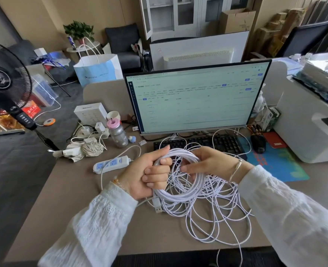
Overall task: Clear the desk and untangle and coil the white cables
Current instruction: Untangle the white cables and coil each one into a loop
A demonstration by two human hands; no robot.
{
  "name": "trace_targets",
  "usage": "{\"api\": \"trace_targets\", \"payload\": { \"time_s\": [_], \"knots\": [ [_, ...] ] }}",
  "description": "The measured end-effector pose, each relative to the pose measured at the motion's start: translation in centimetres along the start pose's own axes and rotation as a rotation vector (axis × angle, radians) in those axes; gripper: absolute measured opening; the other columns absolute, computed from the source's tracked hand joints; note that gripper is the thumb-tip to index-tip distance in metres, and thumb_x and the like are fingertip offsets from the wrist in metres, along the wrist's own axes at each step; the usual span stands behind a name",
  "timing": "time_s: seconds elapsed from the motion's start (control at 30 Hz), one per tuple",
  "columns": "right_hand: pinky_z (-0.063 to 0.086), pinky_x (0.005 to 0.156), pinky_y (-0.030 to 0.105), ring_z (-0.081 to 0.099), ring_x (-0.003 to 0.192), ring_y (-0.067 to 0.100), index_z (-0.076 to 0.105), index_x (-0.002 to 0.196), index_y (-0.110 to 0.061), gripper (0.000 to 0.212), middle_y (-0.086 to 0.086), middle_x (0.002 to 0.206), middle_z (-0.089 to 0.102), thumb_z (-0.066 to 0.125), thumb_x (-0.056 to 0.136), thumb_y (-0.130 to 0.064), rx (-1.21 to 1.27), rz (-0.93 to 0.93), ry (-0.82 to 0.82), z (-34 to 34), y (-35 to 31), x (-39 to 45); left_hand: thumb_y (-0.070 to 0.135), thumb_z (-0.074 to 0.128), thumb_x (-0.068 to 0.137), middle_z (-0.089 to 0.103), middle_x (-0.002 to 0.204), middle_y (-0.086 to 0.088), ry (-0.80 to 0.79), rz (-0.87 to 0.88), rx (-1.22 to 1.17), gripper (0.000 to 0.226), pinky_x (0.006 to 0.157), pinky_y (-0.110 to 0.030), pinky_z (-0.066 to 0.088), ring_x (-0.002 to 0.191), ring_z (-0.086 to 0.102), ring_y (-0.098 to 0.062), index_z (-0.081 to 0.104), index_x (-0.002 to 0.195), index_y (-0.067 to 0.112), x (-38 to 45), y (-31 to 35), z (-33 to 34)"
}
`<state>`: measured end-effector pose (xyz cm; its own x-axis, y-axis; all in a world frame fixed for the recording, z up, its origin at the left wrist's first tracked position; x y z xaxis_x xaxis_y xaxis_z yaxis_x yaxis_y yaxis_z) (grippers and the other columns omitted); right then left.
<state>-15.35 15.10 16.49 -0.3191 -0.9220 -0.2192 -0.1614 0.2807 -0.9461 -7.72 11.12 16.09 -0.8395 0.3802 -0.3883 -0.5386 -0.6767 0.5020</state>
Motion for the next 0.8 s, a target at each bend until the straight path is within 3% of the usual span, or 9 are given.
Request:
{"api": "trace_targets", "payload": {
  "time_s": [0.1,0.27,0.4,0.5,0.63,0.8],
  "knots": [
    [0.046,0.048,0.02,0.055,0.045,0.011,0.06,0.077,-0.007,0.015,0.001,0.054,0.059,0.07,0.084,-0.017,0.261,-0.009,-0.044,-0.4,0.6,0.1,0.041,0.047,0.095,0.025,0.033,0.009,0.133,0.079,0.044,0.043,0.029,-0.018,0.026,0.032,0.01,-0.008,0.046,0.061,0.015,0.2,0.3,-1.2],
    [0.036,0.043,0.015,0.045,0.041,0.006,0.062,0.062,-0.019,0.027,-0.005,0.051,0.053,0.056,0.089,-0.016,0.481,-0.062,-0.08,0.6,1.7,0.4,0.041,0.046,0.094,0.025,0.034,0.01,0.156,0.106,0.006,0.041,0.03,-0.017,0.016,0.032,0.009,-0.006,0.048,0.062,0.014,0.3,0.6,-1.4],
    [0.038,0.048,0.015,0.052,0.05,0.008,0.066,0.086,-0.006,0.016,0.002,0.07,0.065,0.063,0.089,-0.022,0.557,-0.046,-0.091,0.3,2.7,0.5,0.037,0.05,0.091,0.025,0.034,0.011,0.194,0.119,0.027,0.037,0.031,-0.016,0.011,0.033,0.008,-0.005,0.049,0.063,0.014,-0.1,1.1,-2.2],
    [0.027,0.046,0.021,0.041,0.049,0.01,0.067,0.099,-0.007,0.031,0.003,0.075,0.064,0.076,0.08,-0.029,0.506,-0.032,-0.037,-0.7,4.1,0.5,0.034,0.058,0.091,0.027,0.034,0.011,0.196,0.195,0.007,0.036,0.028,-0.016,0.014,0.032,0.009,-0.004,0.05,0.062,0.014,-0.9,2.9,-3.0],
    [0.042,0.05,0.018,0.048,0.054,0.012,0.065,0.092,-0.004,0.027,0.011,0.081,0.064,0.075,0.08,-0.025,0.431,0.055,0.055,-1.8,7.5,-0.1,0.032,0.061,0.09,0.022,0.035,0.01,0.237,0.382,-0.003,0.034,0.028,-0.015,0.017,0.033,0.008,-0.003,0.049,0.062,0.016,-3.2,7.3,-4.3],
    [0.047,0.06,0.023,0.052,0.059,0.016,0.06,0.087,-0.002,0.017,0.007,0.071,0.06,0.067,0.082,-0.017,0.384,0.157,0.079,-1.8,11.6,-1.4,0.037,0.046,0.094,0.022,0.032,0.008,0.337,0.561,-0.042,0.036,0.028,-0.016,0.015,0.033,0.006,-0.008,0.044,0.063,0.019,-6.0,11.8,-6.9]
  ]
}}
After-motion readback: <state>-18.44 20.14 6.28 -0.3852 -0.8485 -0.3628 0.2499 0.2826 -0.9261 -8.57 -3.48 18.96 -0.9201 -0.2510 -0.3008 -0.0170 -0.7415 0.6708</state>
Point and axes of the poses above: each hand's wrist, its own x-axis towards the middle knuckle, its own z-axis out of the palm, y = z × x, the point moved 10 cm from there along x, towards the middle knuckle
